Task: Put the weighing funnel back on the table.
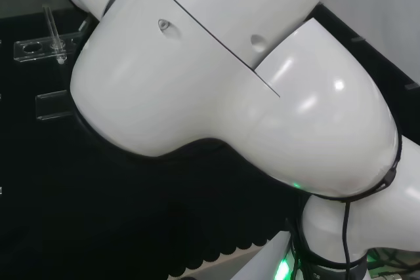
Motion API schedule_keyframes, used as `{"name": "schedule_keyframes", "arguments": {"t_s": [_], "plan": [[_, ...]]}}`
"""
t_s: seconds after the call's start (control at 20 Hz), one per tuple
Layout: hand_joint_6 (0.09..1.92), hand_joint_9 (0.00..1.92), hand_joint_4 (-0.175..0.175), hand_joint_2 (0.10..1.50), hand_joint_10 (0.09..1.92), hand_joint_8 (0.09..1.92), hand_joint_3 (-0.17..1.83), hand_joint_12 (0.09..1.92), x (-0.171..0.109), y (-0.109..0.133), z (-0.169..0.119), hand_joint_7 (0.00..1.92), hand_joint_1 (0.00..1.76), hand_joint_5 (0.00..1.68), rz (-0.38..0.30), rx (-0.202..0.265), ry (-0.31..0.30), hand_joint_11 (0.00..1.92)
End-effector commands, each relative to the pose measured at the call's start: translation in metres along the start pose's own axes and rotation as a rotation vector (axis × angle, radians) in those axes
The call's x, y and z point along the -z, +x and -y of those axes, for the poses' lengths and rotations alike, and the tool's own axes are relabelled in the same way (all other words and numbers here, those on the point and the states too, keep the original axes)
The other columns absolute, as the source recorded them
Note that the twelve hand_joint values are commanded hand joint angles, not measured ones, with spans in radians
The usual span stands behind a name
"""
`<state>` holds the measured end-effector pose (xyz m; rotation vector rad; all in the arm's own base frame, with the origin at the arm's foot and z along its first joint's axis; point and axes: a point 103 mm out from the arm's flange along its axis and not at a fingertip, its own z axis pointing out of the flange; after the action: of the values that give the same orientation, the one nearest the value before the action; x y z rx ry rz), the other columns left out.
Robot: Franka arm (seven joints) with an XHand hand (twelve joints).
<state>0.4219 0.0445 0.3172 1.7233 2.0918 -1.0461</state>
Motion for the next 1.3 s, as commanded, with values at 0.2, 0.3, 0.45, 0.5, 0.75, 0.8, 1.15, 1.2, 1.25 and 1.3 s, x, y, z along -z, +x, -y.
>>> {"name": "schedule_keyframes", "arguments": {"t_s": [0.2, 0.3, 0.45, 0.5, 0.75, 0.8, 1.15, 1.2, 1.25, 1.3], "plan": [[1.00, 0.98, 0.175, 0.68, 0.37, 0.60, 0.75, 1.14, -0.013, -0.010, -0.004, 0.67, 1.08, 1.11, -0.072, 0.003, -0.013, 0.71], [1.00, 0.98, 0.175, 0.68, 0.37, 0.60, 0.75, 1.14, -0.019, -0.013, -0.006, 0.67, 1.08, 1.11, -0.089, 0.006, -0.015, 0.71], [1.00, 0.98, 0.175, 0.69, 0.37, 0.60, 0.75, 1.14, -0.028, -0.015, -0.009, 0.67, 1.08, 1.11, -0.114, 0.016, -0.034, 0.71], [1.00, 0.98, 0.175, 0.69, 0.37, 0.60, 0.75, 1.14, -0.032, -0.016, -0.010, 0.67, 1.08, 1.11, -0.123, 0.017, -0.038, 0.71], [1.00, 0.99, 0.175, 0.69, 0.37, 0.60, 0.76, 1.13, -0.047, -0.025, -0.015, 0.67, 1.08, 1.11, -0.179, 0.014, -0.062, 0.72], [1.00, 0.99, 0.175, 0.69, 0.37, 0.60, 0.76, 1.13, -0.050, -0.028, -0.016, 0.67, 1.08, 1.11, -0.201, 0.012, -0.071, 0.72], [1.01, 0.99, 0.175, 0.69, 0.37, 0.60, 0.76, 1.13, -0.067, -0.048, -0.023, 0.68, 1.08, 1.11, -0.319, -0.005, -0.097, 0.72], [1.01, 0.99, 0.175, 0.69, 0.37, 0.60, 0.76, 1.13, -0.070, -0.050, -0.024, 0.68, 1.08, 1.11, -0.335, -0.004, -0.101, 0.72], [1.01, 0.99, 0.175, 0.69, 0.37, 0.60, 0.76, 1.13, -0.072, -0.052, -0.025, 0.68, 1.08, 1.11, -0.346, -0.003, -0.102, 0.72], [1.01, 0.99, 0.175, 0.69, 0.37, 0.60, 0.76, 1.13, -0.074, -0.054, -0.026, 0.68, 1.08, 1.11, -0.363, 0.000, -0.104, 0.72]]}}
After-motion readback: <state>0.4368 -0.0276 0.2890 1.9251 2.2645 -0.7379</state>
